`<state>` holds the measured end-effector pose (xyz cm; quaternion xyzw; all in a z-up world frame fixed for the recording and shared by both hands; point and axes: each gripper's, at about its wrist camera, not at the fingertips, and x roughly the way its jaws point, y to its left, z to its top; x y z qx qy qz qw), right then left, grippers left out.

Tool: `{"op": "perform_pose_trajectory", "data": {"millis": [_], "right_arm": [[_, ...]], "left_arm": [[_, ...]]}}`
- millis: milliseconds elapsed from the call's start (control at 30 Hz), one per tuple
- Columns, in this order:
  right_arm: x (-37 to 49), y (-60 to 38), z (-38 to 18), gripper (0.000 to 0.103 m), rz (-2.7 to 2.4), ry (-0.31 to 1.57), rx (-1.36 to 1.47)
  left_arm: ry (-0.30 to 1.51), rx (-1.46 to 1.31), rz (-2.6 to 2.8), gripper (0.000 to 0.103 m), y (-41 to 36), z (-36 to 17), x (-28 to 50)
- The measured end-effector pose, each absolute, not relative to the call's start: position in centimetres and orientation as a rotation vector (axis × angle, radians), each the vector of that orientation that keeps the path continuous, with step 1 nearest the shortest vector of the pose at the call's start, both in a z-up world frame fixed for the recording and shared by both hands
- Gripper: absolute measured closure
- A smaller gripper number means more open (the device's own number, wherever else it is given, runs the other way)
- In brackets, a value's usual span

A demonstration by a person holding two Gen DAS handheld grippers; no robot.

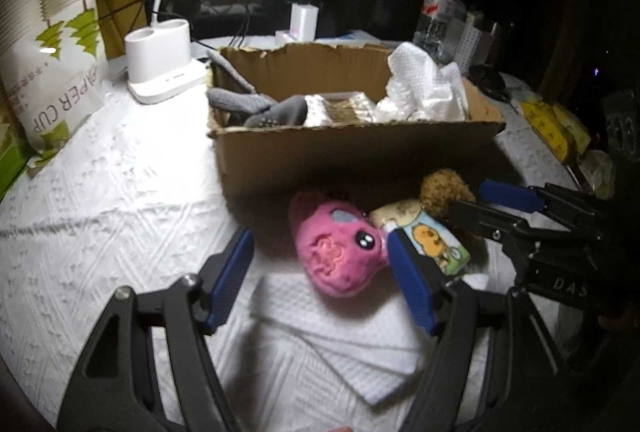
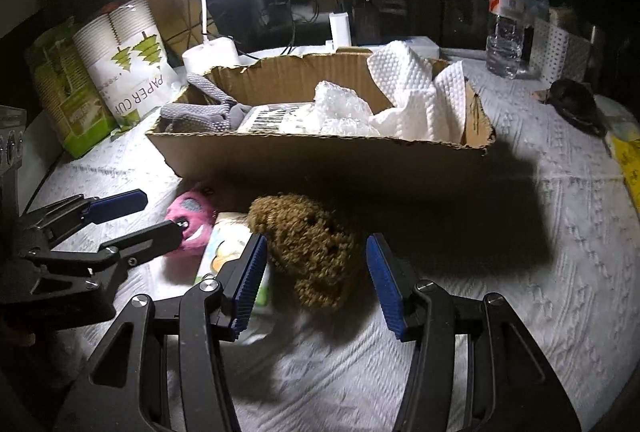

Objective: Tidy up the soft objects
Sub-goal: 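Grasp the pink plush with the left tool while the right tool grasps the brown teddy bear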

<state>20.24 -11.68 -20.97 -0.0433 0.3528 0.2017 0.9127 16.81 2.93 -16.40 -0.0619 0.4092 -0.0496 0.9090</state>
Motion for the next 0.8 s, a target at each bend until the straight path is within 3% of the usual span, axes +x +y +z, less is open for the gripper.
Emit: {"op": "perform_pose_trajectory", "data": {"millis": [267, 433, 500, 567, 800], "right_arm": [[21.2, -11.8, -21.7, 0.049, 0.454, 0.74, -0.073], [21.0, -11.7, -21.7, 0.056, 0.467, 0.732, -0.077], [20.9, -11.7, -21.6, 0.061, 0.467, 0.73, -0.079], [20.6, -11.8, -21.5, 0.063, 0.468, 0.724, -0.082], [19.7, -12.3, -20.4, 0.063, 0.459, 0.696, -0.081]], "left_arm": [[0.917, -0.175, -0.095, 0.032, 3.3, -18.2, 18.6], [0.903, -0.152, -0.107, 0.034, 3.0, -18.2, 18.4], [0.902, -0.152, -0.137, 0.051, 2.7, -18.1, 18.4], [0.897, -0.131, -0.162, 0.06, 2.1, -17.9, 18.2], [0.863, -0.114, -0.18, 0.063, 1.7, -16.8, 17.3]]}}
